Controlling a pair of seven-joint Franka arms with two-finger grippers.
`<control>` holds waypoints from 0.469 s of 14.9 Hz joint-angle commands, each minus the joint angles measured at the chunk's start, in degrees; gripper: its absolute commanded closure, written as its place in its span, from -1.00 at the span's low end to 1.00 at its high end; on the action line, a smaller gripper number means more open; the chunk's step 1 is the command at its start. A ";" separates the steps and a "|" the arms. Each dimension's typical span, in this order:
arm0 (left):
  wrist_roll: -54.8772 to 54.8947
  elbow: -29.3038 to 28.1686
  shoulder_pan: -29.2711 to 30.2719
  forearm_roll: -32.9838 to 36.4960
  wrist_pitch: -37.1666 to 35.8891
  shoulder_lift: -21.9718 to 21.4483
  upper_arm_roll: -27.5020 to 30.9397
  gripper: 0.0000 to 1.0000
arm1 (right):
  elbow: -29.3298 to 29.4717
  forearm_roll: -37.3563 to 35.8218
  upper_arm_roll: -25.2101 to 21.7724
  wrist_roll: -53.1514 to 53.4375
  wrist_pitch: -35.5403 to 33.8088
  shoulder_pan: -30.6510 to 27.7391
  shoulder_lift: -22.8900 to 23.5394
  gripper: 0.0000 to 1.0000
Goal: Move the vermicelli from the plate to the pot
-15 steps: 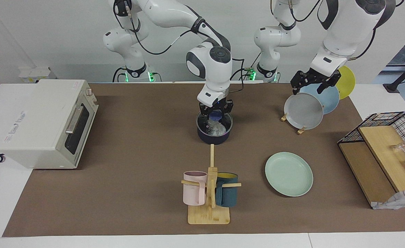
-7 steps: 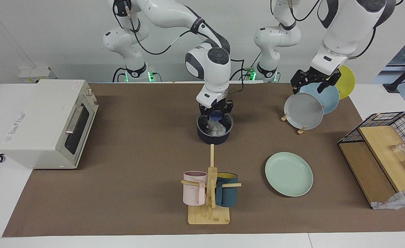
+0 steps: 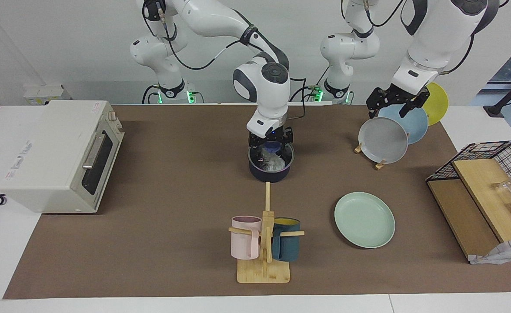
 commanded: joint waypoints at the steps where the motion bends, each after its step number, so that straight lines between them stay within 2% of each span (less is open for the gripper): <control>1: 0.05 -0.71 0.63 -0.89 -0.40 -1.17 -0.13 -1.00 | 0.85 -1.14 0.23 -2.05 -3.06 -2.68 -3.89 -1.00; 3: -0.04 -0.88 0.63 -0.80 -0.31 -1.26 -0.13 -1.00 | 1.47 -1.58 -0.03 -7.04 -7.97 -4.96 -6.70 -1.00; 7: -0.04 -0.97 0.90 -0.80 -0.31 -1.26 -0.13 -1.00 | 1.03 -1.76 0.14 -14.87 -16.86 -15.93 -13.99 -1.00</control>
